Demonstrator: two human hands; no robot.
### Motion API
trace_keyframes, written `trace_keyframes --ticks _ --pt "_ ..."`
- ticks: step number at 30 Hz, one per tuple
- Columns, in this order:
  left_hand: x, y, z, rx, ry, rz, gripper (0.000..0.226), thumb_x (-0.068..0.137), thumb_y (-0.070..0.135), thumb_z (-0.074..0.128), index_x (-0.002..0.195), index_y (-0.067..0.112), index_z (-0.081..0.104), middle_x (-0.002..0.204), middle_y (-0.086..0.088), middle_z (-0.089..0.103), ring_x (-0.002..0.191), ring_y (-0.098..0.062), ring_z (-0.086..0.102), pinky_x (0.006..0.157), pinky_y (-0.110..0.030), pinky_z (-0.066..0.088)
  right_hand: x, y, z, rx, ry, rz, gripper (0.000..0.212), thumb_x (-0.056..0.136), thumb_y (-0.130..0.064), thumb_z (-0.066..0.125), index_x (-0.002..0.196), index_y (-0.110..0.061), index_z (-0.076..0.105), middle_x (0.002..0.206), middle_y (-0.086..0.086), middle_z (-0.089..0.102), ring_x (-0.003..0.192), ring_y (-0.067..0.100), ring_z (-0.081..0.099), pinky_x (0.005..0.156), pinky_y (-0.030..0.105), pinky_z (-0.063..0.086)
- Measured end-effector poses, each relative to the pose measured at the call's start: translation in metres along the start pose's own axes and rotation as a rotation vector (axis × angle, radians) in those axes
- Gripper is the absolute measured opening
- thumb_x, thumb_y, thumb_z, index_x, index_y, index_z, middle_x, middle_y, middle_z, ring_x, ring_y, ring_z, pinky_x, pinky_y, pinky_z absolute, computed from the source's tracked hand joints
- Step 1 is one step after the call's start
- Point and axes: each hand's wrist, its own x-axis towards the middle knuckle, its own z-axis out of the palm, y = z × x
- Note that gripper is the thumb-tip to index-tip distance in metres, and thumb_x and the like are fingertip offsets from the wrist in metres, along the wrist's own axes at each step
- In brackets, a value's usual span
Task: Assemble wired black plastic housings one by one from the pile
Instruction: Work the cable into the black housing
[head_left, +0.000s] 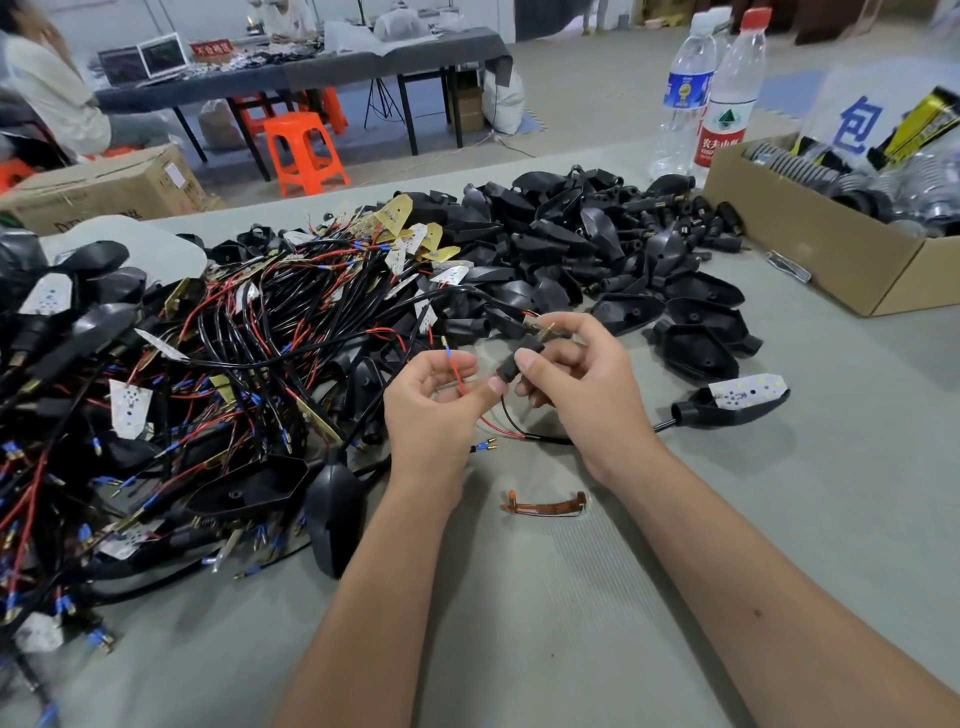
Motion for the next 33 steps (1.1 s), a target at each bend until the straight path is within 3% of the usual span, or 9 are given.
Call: trace_keyframes --ticks 4,7,10,14,21,24,25,30,33 --pt "-0.0002 -0.0005 0.0016 0.047 -0.014 0.032 0.023 0.077 -0.003 0.086 0.089 0.006 0.068 0.086 -0.01 0.071 0.076 -0.014 0.07 0.078 -0.027 0.061 0.0 -0.002 -0.0008 0.023 -0.007 0.023 0.012 0.098 -0.001 0.063 0.11 0.0 0.067 0.072 -0.001 0.068 0.067 0.015 0.064 0.059 0.024 0.053" --pt "-0.0015 -0.0002 0.004 0.061 -0.061 0.042 0.015 0.081 -0.001 0.083 0.088 0.004 0.07 0.086 -0.018 0.075 0.077 -0.024 0.071 0.077 -0.031 0.062 0.0 -0.0048 -0.0007 0.077 0.045 0.037 0.011 0.103 -0.006 0.058 0.108 -0.003 0.068 0.078 0.004 0.07 0.068 0.017 0.065 0.058 0.025 0.053" --pt "-0.0022 -0.0016 0.0044 0.122 -0.12 0.04 0.01 0.086 -0.003 0.077 0.087 0.005 0.071 0.077 -0.015 0.075 0.072 -0.03 0.072 0.073 -0.036 0.063 0.0008 -0.0058 -0.0009 0.118 0.093 0.048 0.014 0.105 -0.008 0.055 0.106 -0.004 0.068 0.082 0.006 0.071 0.068 0.017 0.064 0.057 0.025 0.053" --pt "-0.003 -0.0012 0.0038 0.143 -0.146 0.027 0.012 0.087 -0.006 0.075 0.086 0.005 0.072 0.076 -0.015 0.075 0.07 -0.03 0.072 0.07 -0.039 0.064 0.0016 -0.007 -0.0018 0.168 0.135 0.075 0.012 0.104 -0.008 0.056 0.103 -0.004 0.068 0.087 0.014 0.07 0.067 0.019 0.064 0.055 0.025 0.052" --pt "-0.0047 -0.0017 0.0061 0.124 -0.118 0.084 0.013 0.085 -0.01 0.075 0.091 -0.002 0.066 0.073 -0.014 0.075 0.061 -0.025 0.072 0.059 -0.028 0.059 -0.0009 -0.0085 0.0013 0.105 0.04 0.096 0.025 0.108 -0.021 0.052 0.097 -0.005 0.068 0.077 0.007 0.071 0.063 0.017 0.061 0.051 0.025 0.048" --pt "-0.0051 -0.0018 0.0068 0.105 -0.114 0.107 0.015 0.085 -0.012 0.075 0.09 -0.001 0.064 0.076 -0.014 0.076 0.065 -0.025 0.074 0.06 -0.028 0.06 -0.0003 -0.0094 0.0 0.068 -0.026 0.11 0.012 0.105 -0.015 0.056 0.102 -0.006 0.064 0.084 0.01 0.072 0.066 0.016 0.064 0.051 0.026 0.05" --pt "-0.0052 -0.0025 0.0065 0.1 -0.11 0.113 0.016 0.084 -0.013 0.075 0.09 -0.002 0.064 0.077 -0.015 0.076 0.065 -0.025 0.075 0.061 -0.028 0.06 -0.0008 -0.0093 0.0005 0.048 -0.065 0.112 0.004 0.103 -0.01 0.058 0.104 -0.008 0.062 0.087 0.014 0.072 0.069 0.017 0.066 0.052 0.027 0.052" --pt "-0.004 -0.0056 0.0057 0.12 -0.076 0.162 0.012 0.086 -0.008 0.076 0.091 -0.002 0.066 0.078 -0.015 0.075 0.067 -0.025 0.075 0.065 -0.028 0.061 -0.0025 -0.004 0.0022 -0.107 -0.017 0.007 0.02 0.097 0.001 0.065 0.109 -0.014 0.06 0.089 0.038 0.063 0.076 0.021 0.074 0.066 0.036 0.062" --pt "-0.004 -0.0033 0.0081 0.135 -0.034 0.177 0.008 0.099 0.009 0.066 0.094 0.004 0.07 0.081 -0.007 0.077 0.074 -0.024 0.077 0.072 -0.034 0.063 -0.001 -0.0027 0.0002 -0.119 0.031 -0.004 0.02 0.098 -0.001 0.064 0.107 -0.019 0.06 0.089 0.029 0.07 0.073 0.032 0.072 0.076 0.046 0.063"
